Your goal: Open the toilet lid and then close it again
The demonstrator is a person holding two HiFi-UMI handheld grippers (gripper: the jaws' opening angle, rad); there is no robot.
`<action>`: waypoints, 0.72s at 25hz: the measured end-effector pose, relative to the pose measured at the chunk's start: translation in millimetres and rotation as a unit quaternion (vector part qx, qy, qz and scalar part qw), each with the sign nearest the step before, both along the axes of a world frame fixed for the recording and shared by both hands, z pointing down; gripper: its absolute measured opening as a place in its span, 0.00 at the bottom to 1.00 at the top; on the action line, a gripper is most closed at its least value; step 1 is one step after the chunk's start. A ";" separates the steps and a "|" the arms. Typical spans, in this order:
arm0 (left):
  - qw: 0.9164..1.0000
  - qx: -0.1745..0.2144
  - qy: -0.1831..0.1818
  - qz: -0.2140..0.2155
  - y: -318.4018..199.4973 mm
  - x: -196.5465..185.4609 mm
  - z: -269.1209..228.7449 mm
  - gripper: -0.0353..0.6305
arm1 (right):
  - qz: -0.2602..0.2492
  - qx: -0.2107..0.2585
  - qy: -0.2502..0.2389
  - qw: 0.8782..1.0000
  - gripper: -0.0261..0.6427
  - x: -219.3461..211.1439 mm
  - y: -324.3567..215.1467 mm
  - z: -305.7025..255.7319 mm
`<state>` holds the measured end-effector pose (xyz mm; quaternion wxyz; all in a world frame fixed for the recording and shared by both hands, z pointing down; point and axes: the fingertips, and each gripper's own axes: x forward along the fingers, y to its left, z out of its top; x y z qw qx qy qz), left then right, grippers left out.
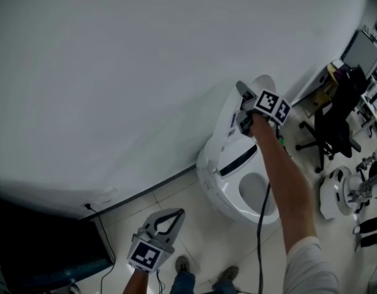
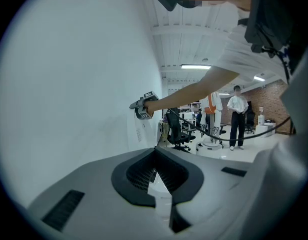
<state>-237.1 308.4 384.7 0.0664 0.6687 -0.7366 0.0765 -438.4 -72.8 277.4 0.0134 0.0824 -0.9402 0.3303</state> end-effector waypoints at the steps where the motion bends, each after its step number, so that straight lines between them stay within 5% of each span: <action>1: 1.000 0.002 -0.001 0.000 -1.9 0.5 -3.3 0.05 | 0.006 0.009 -0.015 1.000 0.25 5.6 -1.4 -3.0; 4: 1.000 0.011 -0.001 -0.001 -8.7 4.1 -16.4 0.05 | 0.013 0.035 -0.018 0.999 0.38 32.2 -3.5 -5.3; 7: 1.000 0.029 0.004 -0.007 -16.6 5.8 -40.1 0.05 | -0.019 0.117 0.006 0.993 0.39 74.6 16.8 -16.4; 13: 0.998 0.058 -0.022 -0.008 -39.1 24.3 -104.2 0.05 | -0.108 0.309 0.011 0.945 0.39 202.8 101.9 -65.8; 18: 0.996 0.083 -0.025 0.012 -61.1 67.9 -138.1 0.05 | -0.142 0.371 0.016 0.918 0.39 316.4 151.3 -67.9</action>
